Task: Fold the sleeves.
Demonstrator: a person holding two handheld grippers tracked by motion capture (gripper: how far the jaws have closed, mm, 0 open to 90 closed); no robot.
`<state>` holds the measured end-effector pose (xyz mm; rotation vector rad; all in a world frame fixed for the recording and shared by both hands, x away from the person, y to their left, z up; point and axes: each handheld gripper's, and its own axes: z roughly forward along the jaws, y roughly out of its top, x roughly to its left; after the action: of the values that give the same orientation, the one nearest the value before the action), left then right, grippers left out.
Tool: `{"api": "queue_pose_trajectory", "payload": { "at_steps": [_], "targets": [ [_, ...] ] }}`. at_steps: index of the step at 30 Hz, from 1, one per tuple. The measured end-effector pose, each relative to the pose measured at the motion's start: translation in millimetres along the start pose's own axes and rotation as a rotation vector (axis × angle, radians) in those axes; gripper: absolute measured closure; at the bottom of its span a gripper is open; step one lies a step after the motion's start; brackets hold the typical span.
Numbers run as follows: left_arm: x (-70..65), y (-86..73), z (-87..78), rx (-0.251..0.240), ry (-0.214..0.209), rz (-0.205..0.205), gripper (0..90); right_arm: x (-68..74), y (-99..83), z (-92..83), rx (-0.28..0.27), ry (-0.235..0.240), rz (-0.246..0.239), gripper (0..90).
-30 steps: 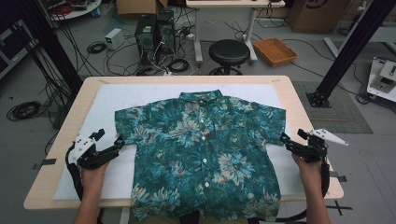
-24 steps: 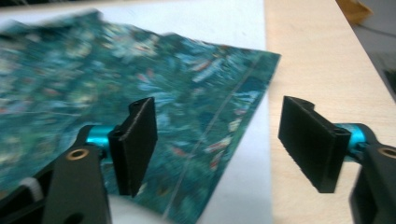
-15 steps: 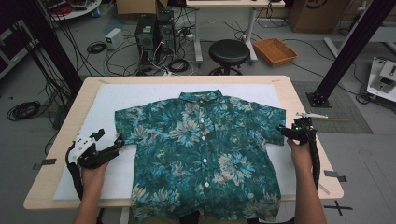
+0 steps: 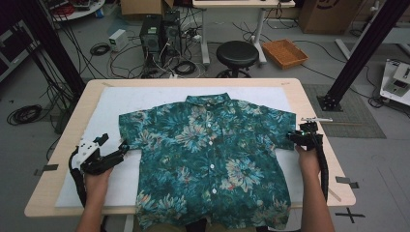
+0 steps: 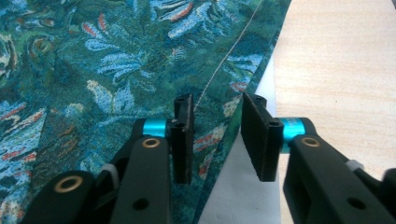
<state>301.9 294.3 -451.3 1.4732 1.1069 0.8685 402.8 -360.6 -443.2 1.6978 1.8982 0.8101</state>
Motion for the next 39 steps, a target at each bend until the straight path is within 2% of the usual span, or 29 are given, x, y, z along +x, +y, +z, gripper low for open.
{"api": "queue_pose_trajectory", "payload": {
  "at_steps": [2, 6, 9, 11, 15, 18, 21, 25, 26, 28, 30, 32, 34, 36, 39],
  "targets": [
    [-0.2, 0.0, 0.1, 0.0, 0.002, -0.001, 21.2, 1.2, 0.2, 0.4, -0.003, 0.012, -0.015, 79.6],
    [-0.6, 0.0, 0.0, 0.0, 0.004, 0.001, 21.2, 1.6, 1.2, 1.4, -0.004, 0.033, -0.018, 88.6],
    [-0.4, 0.0, -0.3, 0.001, 0.005, 0.003, 21.2, 2.9, 2.0, 0.9, -0.015, 0.001, -0.028, 89.4],
    [-0.2, 0.0, -0.1, 0.0, 0.005, -0.002, 21.2, 5.4, 4.0, -2.2, -0.041, -0.006, -0.037, 89.4],
    [-0.2, 0.2, 0.4, 0.004, 0.008, -0.002, 21.2, 17.0, 16.9, -11.8, -0.103, 0.033, -0.07, 89.4],
    [-0.3, 0.1, 0.4, 0.001, 0.007, -0.005, 21.2, 36.0, 29.8, -18.0, -0.14, 0.076, -0.126, 89.4],
    [-0.2, 0.0, 0.1, -0.001, 0.007, -0.009, 21.2, 62.3, 42.6, -19.6, -0.156, 0.121, -0.2, 89.4],
    [0.8, 0.0, -0.4, 0.001, 0.003, -0.013, 21.2, 101.7, 55.5, -17.9, -0.15, 0.183, -0.297, 89.0],
    [0.8, -0.1, -0.3, 0.0, 0.001, -0.015, 21.2, 111.2, 57.4, -17.4, -0.147, 0.204, -0.319, 87.6],
    [0.9, -0.1, -0.4, 0.0, 0.0, -0.016, 21.2, 126.9, 60.2, -17.5, -0.158, 0.237, -0.361, 73.9],
    [1.0, -0.1, -0.4, -0.001, -0.001, -0.015, 21.2, 135.5, 62.4, -19.0, -0.181, 0.23, -0.37, 70.2],
    [0.9, -0.1, -0.4, -0.001, -0.002, -0.015, 21.2, 134.6, 64.1, -19.9, -0.205, 0.202, -0.35, 66.7],
    [1.0, 0.0, -0.4, 0.001, -0.001, -0.015, 21.2, 126.7, 64.8, -19.7, -0.209, 0.159, -0.314, 65.5],
    [1.2, 0.2, -0.1, 0.003, -0.003, -0.017, 21.2, 115.0, 63.7, -18.4, -0.202, 0.107, -0.253, 62.8],
    [1.1, 0.2, 0.4, 0.008, -0.001, -0.017, 21.2, 94.8, 59.5, -11.1, -0.166, 0.082, -0.173, 60.9]
  ]
}}
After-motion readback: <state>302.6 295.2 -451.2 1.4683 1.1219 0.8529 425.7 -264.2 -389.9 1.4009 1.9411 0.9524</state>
